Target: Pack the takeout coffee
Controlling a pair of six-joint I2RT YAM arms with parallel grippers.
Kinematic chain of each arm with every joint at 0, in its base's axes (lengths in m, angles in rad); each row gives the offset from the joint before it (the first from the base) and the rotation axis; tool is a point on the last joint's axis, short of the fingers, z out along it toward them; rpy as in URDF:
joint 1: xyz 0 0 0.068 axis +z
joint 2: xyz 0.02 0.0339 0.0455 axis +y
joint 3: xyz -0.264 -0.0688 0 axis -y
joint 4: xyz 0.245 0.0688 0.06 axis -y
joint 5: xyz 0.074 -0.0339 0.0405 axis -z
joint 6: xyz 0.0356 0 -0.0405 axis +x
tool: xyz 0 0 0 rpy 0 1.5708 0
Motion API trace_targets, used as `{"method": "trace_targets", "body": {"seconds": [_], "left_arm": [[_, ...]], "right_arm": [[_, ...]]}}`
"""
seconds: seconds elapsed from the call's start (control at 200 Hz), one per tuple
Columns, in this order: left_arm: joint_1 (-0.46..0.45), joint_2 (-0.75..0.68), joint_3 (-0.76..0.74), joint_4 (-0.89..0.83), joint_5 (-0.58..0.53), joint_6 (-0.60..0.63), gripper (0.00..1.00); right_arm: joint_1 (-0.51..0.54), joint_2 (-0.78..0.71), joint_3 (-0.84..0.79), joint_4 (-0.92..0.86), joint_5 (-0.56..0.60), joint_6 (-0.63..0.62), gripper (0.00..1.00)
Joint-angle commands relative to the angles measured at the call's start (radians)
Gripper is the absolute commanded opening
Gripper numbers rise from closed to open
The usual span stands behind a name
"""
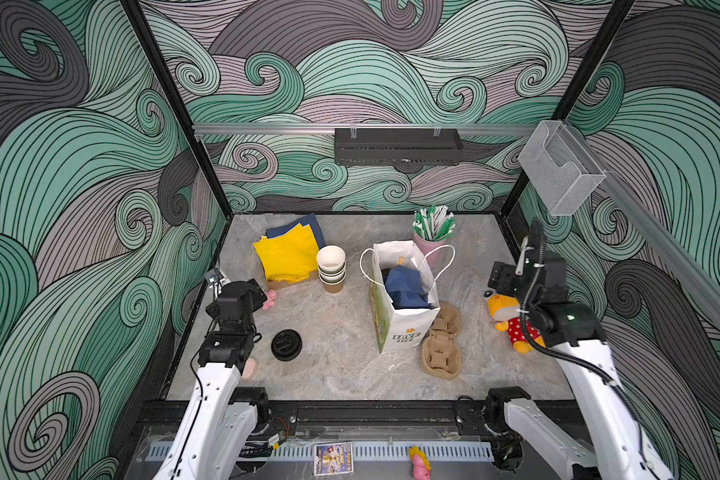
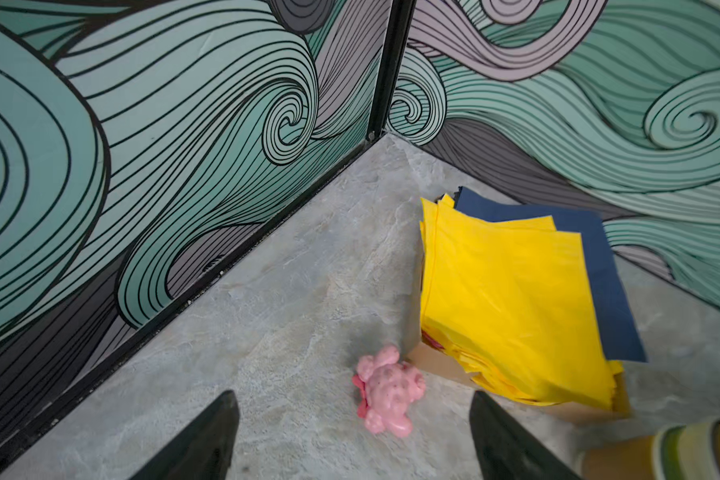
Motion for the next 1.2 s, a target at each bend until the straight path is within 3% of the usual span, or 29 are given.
{"method": "trace_targets", "body": {"seconds": [0.0,0.15,0.255,0.345,0.46,0.525,0.585,0.635,0.745,0.816,0.901,0.966,1.196], "left_arm": [[0.009,0.033,-0.099,0.273,-0.009,0.134,0.89],[0.023,0.162,-0.215,0.543,0.065,0.175,0.9],[0.027,0.34,-0.248,0.768,0.145,0.221,0.9],[0.026,0.482,-0.221,0.887,0.18,0.258,0.9],[0.042,0.628,-0.164,0.975,0.229,0.301,0.91],[0.046,0.713,-0.146,1.011,0.264,0.31,0.91],[0.044,0.804,-0.153,1.11,0.248,0.318,0.91],[0.048,0.843,-0.132,1.128,0.209,0.297,0.91],[0.051,0.789,-0.064,0.902,0.207,0.264,0.93],[0.051,0.822,-0.091,1.015,0.207,0.29,0.94],[0.052,0.796,-0.062,0.907,0.203,0.266,0.94],[0.051,0.814,-0.076,0.966,0.202,0.281,0.94],[0.048,0.801,-0.071,0.939,0.2,0.275,0.99]], "right_arm": [[-0.014,0.027,-0.233,0.441,-0.071,-0.09,0.86],[-0.047,0.221,-0.431,0.868,-0.184,-0.138,0.88],[-0.066,0.362,-0.506,1.158,-0.226,-0.143,0.88],[-0.084,0.5,-0.565,1.44,-0.242,-0.135,0.88],[-0.102,0.697,-0.551,1.632,-0.298,-0.129,0.9],[-0.111,0.623,-0.506,1.42,-0.292,-0.12,0.92],[-0.107,0.684,-0.531,1.575,-0.282,-0.123,0.99],[-0.1,0.641,-0.517,1.471,-0.27,-0.126,0.99],[-0.078,0.645,-0.487,1.425,-0.249,-0.149,0.99],[-0.068,0.652,-0.479,1.421,-0.252,-0.166,0.99],[-0.06,0.651,-0.469,1.393,-0.244,-0.172,0.99],[-0.06,0.673,-0.45,1.379,-0.245,-0.17,0.99],[-0.061,0.653,-0.479,1.416,-0.25,-0.174,0.99]]}}
